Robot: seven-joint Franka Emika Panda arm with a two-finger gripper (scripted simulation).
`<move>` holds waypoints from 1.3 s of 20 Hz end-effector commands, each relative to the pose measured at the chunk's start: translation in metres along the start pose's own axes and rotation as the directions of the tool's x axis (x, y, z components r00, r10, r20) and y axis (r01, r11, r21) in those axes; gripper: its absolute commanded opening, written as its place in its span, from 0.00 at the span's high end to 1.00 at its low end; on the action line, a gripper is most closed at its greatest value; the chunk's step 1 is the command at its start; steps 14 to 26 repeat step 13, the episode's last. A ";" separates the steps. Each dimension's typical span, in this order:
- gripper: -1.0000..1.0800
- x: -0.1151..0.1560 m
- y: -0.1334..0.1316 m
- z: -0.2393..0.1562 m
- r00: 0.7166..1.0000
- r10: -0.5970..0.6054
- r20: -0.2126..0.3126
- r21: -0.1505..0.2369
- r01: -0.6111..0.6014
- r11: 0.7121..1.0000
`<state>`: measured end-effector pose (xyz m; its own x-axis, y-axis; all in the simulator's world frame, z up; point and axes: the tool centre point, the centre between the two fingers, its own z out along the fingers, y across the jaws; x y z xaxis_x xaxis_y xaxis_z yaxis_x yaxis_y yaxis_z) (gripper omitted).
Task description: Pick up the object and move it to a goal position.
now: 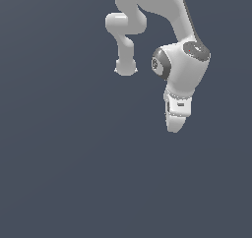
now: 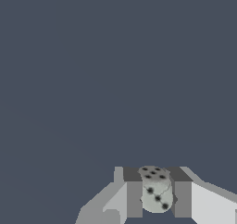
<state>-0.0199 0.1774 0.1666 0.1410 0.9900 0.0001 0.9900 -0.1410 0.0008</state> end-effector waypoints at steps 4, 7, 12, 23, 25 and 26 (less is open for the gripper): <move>1.00 0.027 -0.003 -0.035 1.000 0.002 0.000 0.001 -0.002 1.000; 1.00 0.036 -0.003 -0.047 1.000 0.002 0.000 0.001 -0.002 1.000; 1.00 0.042 -0.003 -0.054 1.000 0.003 0.000 0.001 -0.003 1.000; 1.00 0.043 -0.003 -0.055 1.000 0.003 0.000 0.001 -0.003 1.000; 1.00 0.043 -0.003 -0.055 1.000 0.003 0.000 0.001 -0.003 1.000; 1.00 0.043 -0.003 -0.055 1.000 0.003 0.000 0.001 -0.003 1.000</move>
